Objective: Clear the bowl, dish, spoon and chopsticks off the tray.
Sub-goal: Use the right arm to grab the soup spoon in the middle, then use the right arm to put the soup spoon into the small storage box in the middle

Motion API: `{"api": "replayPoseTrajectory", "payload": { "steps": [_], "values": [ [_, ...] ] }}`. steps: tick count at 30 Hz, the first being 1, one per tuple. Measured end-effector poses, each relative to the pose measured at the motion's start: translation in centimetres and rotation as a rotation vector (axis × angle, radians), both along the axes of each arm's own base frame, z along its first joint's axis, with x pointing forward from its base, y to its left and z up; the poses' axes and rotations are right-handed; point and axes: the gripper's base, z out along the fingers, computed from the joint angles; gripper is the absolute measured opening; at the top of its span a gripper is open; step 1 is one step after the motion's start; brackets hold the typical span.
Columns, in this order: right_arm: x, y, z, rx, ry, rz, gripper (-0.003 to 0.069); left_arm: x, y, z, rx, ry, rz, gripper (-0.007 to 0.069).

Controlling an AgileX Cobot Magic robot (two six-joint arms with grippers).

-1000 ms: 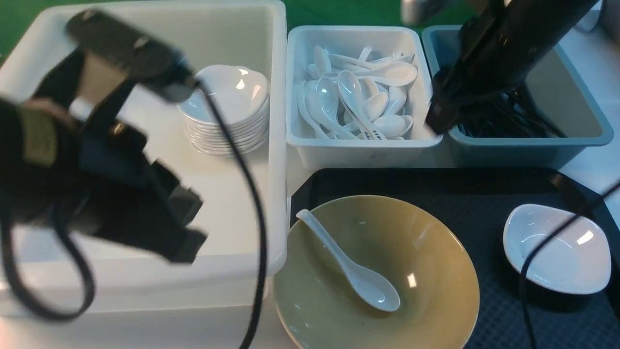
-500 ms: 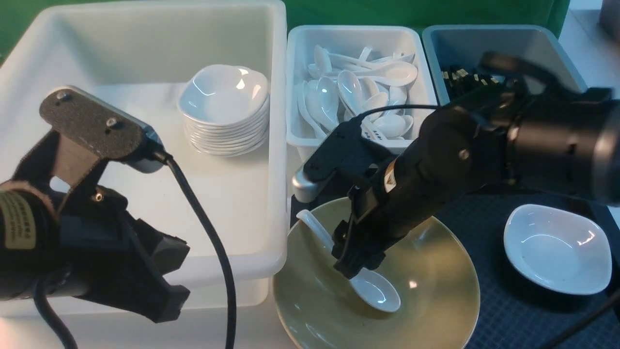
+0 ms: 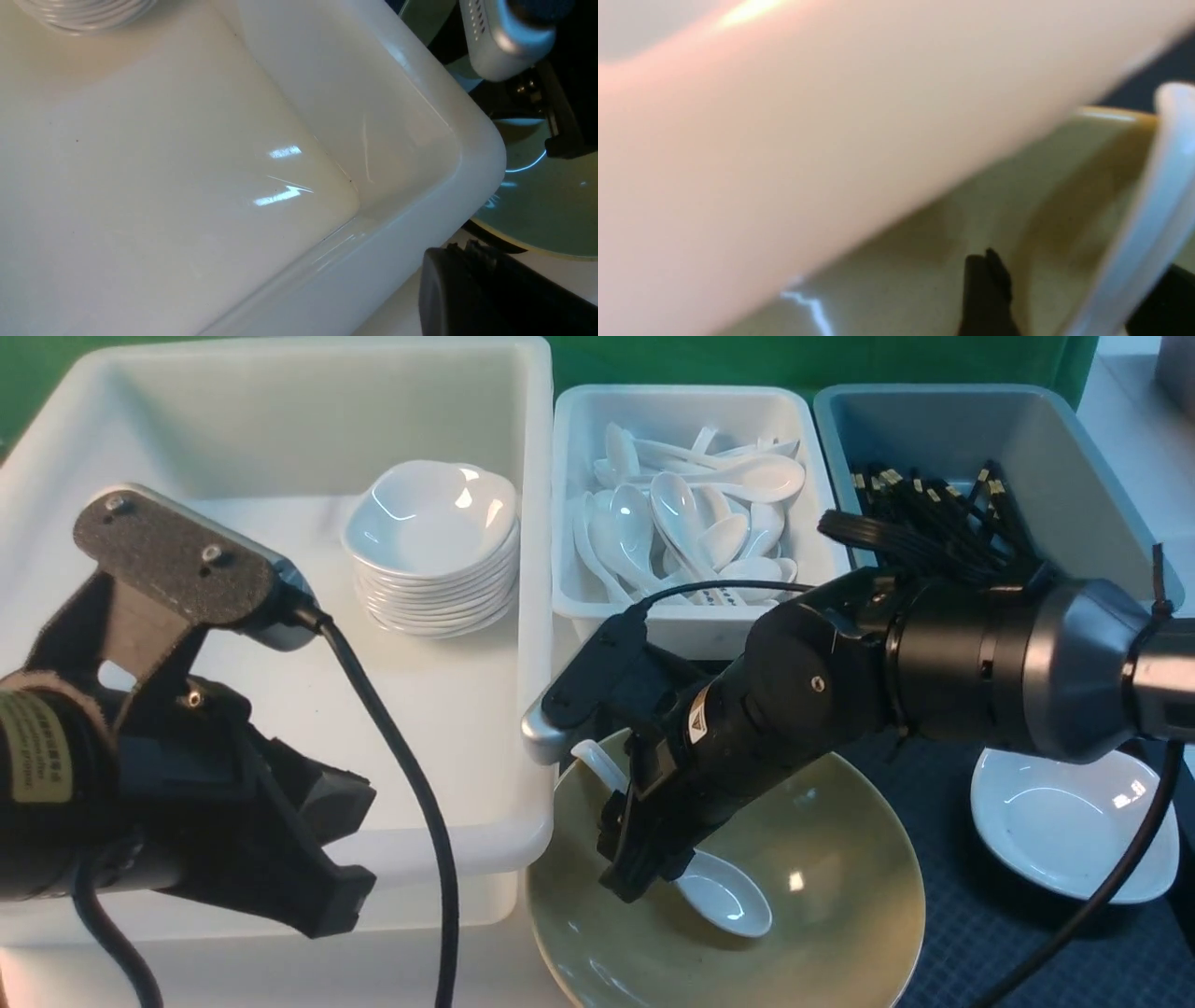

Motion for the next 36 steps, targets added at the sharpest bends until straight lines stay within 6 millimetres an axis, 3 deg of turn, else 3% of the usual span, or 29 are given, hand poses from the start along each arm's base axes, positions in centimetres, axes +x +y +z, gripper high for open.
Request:
{"api": "replayPoseTrajectory", "payload": {
  "steps": [5,11,16,18,23,27,28,29,30,33,36],
  "values": [
    [0.1,0.0,-0.6,-0.022,0.012,0.005,0.0165,0.1,-0.1,0.1,-0.011,-0.009,0.000,-0.0011],
    [-0.6,-0.8,2.2,-0.017,-0.031,0.016,0.0171,0.0,-0.1,0.1,-0.013,-0.006,0.000,-0.0011],
    [-0.2,-2.9,9.2,0.074,-0.215,-0.013,0.0171,-0.1,-0.3,0.1,-0.042,0.007,-0.001,-0.0011],
    [1.9,-4.0,12.8,0.158,-0.335,-0.082,0.0171,0.0,-0.5,0.2,-0.072,0.004,-0.001,-0.0011],
    [6.5,-5.8,16.0,0.327,-0.515,-0.260,0.0171,0.8,-1.4,-0.2,-0.110,0.027,0.002,-0.0011],
    [12.5,-6.8,15.2,0.449,-0.576,-0.432,0.0171,1.7,-2.4,-1.3,-0.105,0.077,-0.012,-0.0011],
    [12.7,-6.9,15.1,0.449,-0.574,-0.437,0.0171,1.7,-2.5,-1.3,-0.106,0.080,-0.012,-0.0011],
    [14.9,-6.9,13.6,0.455,-0.557,-0.478,0.0181,2.0,-2.8,-1.7,-0.098,0.094,-0.026,-0.0011],
    [15.6,-7.0,13.1,0.452,-0.550,-0.488,0.0191,2.0,-2.9,-1.7,-0.098,0.100,-0.029,-0.0011],
    [17.6,-7.1,11.3,0.440,-0.503,-0.534,0.0283,2.1,-3.1,-1.9,-0.093,0.100,-0.052,-0.0011],
    [18.7,-7.9,11.1,0.400,-0.374,-0.607,0.0493,2.2,-3.2,-1.0,-0.090,0.093,-0.069,-0.0011]
  ]
}}
